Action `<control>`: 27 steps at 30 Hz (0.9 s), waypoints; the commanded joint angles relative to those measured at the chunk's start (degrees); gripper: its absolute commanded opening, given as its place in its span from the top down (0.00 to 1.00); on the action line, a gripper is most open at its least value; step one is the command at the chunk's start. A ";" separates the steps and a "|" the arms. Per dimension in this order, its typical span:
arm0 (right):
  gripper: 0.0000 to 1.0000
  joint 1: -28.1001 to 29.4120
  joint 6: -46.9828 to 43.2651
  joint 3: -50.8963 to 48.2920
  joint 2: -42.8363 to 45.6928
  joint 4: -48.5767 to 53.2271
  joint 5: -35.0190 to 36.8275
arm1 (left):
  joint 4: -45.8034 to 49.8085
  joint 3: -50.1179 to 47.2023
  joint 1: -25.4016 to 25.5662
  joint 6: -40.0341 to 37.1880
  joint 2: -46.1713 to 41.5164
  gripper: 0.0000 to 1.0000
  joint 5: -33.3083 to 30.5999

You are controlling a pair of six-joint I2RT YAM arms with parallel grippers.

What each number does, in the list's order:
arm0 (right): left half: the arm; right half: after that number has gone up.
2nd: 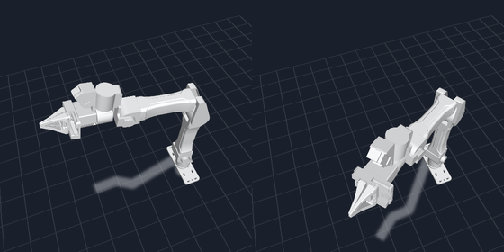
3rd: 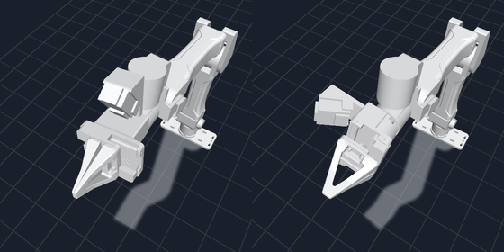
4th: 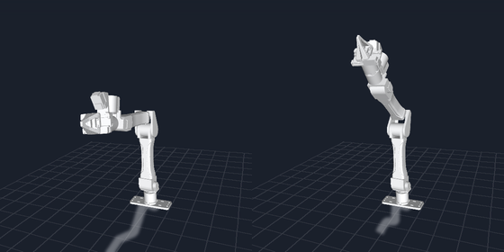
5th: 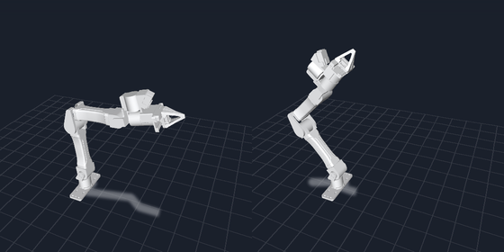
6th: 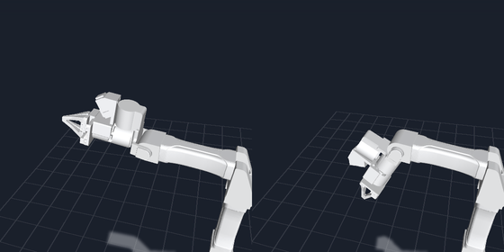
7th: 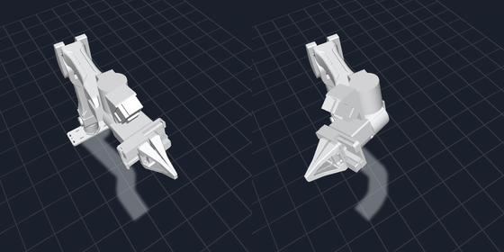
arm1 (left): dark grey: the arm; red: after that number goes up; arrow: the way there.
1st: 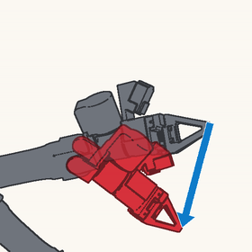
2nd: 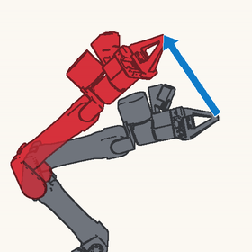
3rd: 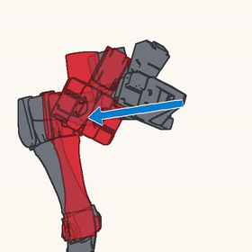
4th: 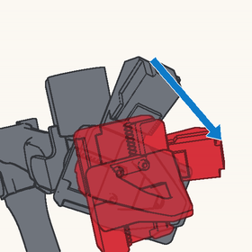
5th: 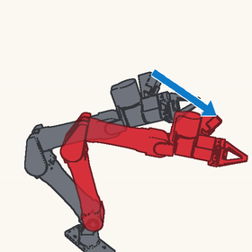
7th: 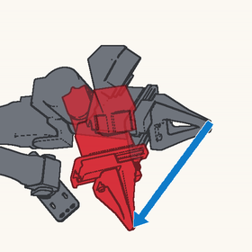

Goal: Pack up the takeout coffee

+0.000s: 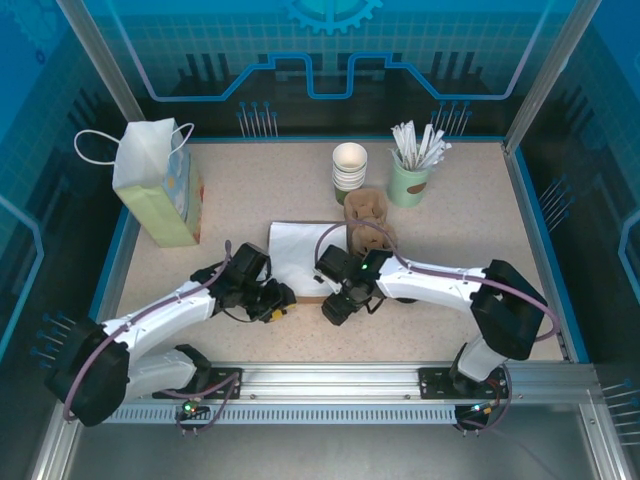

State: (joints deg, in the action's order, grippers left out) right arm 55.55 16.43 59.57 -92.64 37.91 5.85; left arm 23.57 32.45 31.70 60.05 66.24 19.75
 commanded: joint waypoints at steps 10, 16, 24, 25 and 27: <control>0.41 -2.93 -2.44 10.98 -9.45 -1.04 0.64 | -4.57 1.18 -1.25 -0.20 5.98 0.69 -7.19; 0.41 -4.78 -2.97 17.83 -14.74 -0.34 0.56 | -5.57 4.39 -6.75 -3.22 10.79 0.69 -7.22; 0.41 -7.66 -4.02 27.57 -22.12 0.31 -1.16 | -4.17 11.48 -13.70 -9.42 17.70 0.69 -6.80; 0.41 -7.88 -4.14 28.59 -23.01 0.39 -1.41 | -3.93 12.28 -14.36 -10.04 18.62 0.69 -6.78; 0.41 -8.30 -4.72 31.29 -24.99 0.75 -1.63 | -3.41 14.24 -15.84 -11.41 21.09 0.69 -7.13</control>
State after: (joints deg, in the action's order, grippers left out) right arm 48.14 13.02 87.11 -115.13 38.06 5.58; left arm 19.16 43.70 17.63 52.42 84.75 13.30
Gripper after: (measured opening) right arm 0.587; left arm 0.311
